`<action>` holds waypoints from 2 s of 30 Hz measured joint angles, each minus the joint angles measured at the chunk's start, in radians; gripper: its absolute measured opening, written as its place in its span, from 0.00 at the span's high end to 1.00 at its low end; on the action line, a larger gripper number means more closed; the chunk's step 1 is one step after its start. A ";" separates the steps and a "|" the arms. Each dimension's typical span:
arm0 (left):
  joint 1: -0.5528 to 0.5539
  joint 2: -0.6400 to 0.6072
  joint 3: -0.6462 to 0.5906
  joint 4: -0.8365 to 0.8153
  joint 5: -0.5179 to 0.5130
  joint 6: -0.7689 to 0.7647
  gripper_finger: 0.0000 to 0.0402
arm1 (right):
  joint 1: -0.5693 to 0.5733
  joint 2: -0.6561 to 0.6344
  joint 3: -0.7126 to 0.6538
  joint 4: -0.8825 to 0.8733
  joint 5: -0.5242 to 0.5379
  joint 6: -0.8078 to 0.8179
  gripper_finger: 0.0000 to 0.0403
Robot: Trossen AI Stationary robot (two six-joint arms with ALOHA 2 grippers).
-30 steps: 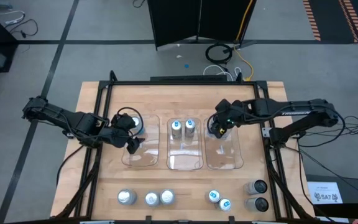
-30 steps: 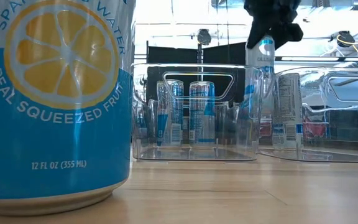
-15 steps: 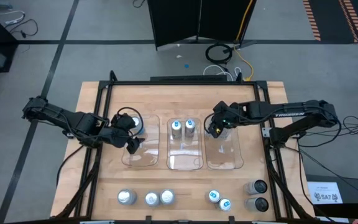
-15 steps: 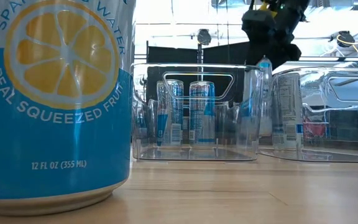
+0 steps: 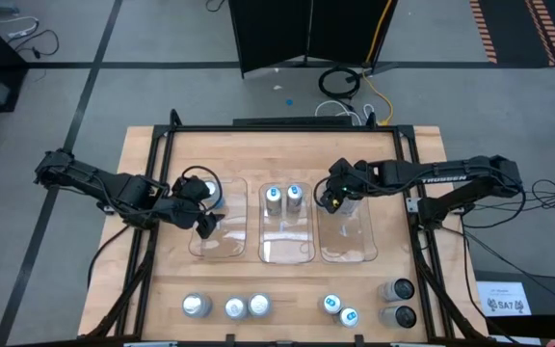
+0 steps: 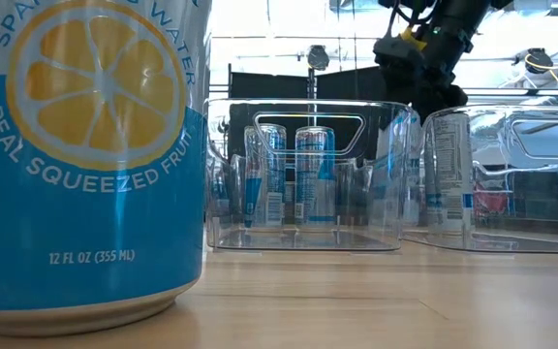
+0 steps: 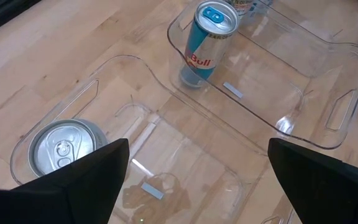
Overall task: Sort soda cans
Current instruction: Put the top white-blue soda can into the right transparent bin, then put the left blue-white soda can into the left transparent bin
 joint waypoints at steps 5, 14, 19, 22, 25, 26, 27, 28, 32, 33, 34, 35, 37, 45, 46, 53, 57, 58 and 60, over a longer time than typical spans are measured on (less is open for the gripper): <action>0.000 0.000 0.000 0.000 0.000 0.000 0.02 | 0.000 0.000 0.000 -0.001 -0.001 0.004 0.30; 0.000 0.000 0.000 0.000 0.000 0.000 0.02 | 0.001 0.000 0.000 -0.002 -0.008 0.008 0.28; 0.000 0.000 0.000 -0.001 0.001 0.000 0.02 | 0.001 0.000 0.000 -0.002 -0.009 0.007 0.25; 0.000 0.000 0.000 -0.001 0.001 0.001 0.02 | 0.001 -0.004 -0.001 -0.002 -0.010 0.007 0.22; 0.000 0.000 0.000 0.000 0.010 0.000 0.02 | 0.001 -0.011 0.010 -0.026 -0.013 0.008 0.20; 0.000 0.000 0.000 -0.001 0.013 0.001 0.02 | 0.001 -0.015 0.021 -0.037 -0.014 0.008 0.19; 0.000 0.000 0.000 -0.001 0.013 0.001 0.02 | 0.001 -0.020 0.035 -0.046 -0.015 0.008 0.18; 0.000 0.000 0.000 0.000 0.013 0.001 0.02 | 0.001 -0.025 0.051 -0.054 -0.015 0.007 0.18; 0.000 0.000 0.000 0.000 0.013 0.001 0.02 | 0.001 -0.044 0.125 -0.104 -0.014 0.007 0.17; 0.000 0.000 0.000 -0.001 0.013 0.001 0.02 | 0.001 -0.048 0.144 -0.114 -0.014 0.007 0.17; 0.000 0.000 0.000 -0.001 0.013 0.000 0.02 | 0.001 -0.052 0.164 -0.125 -0.014 0.007 0.17; 0.000 0.000 0.000 -0.001 0.013 0.000 0.02 | 0.002 -0.055 0.183 -0.133 -0.015 0.007 0.17; 0.000 0.000 0.000 -0.001 0.013 0.000 0.02 | 0.008 -0.061 0.214 -0.140 -0.035 0.009 0.17; 0.000 0.000 0.000 -0.001 0.026 0.001 0.02 | 0.105 -0.075 0.240 -0.189 -0.062 0.087 0.17; 0.000 0.000 0.000 -0.001 0.032 0.001 0.02 | 0.122 -0.075 0.240 -0.207 -0.060 0.105 0.17; 0.000 0.000 0.000 -0.001 0.038 0.002 0.02 | 0.262 -0.074 0.240 -0.253 -0.002 0.211 0.17; 0.000 0.000 0.000 0.000 0.038 0.002 0.02 | 0.363 -0.074 0.240 -0.257 0.070 0.256 0.17; 0.000 0.000 0.000 -0.001 0.038 0.002 0.02 | 0.389 -0.074 0.240 -0.257 0.082 0.265 0.17; 0.000 0.000 0.000 0.000 0.038 0.002 0.02 | 0.443 -0.074 0.240 -0.257 0.101 0.269 0.17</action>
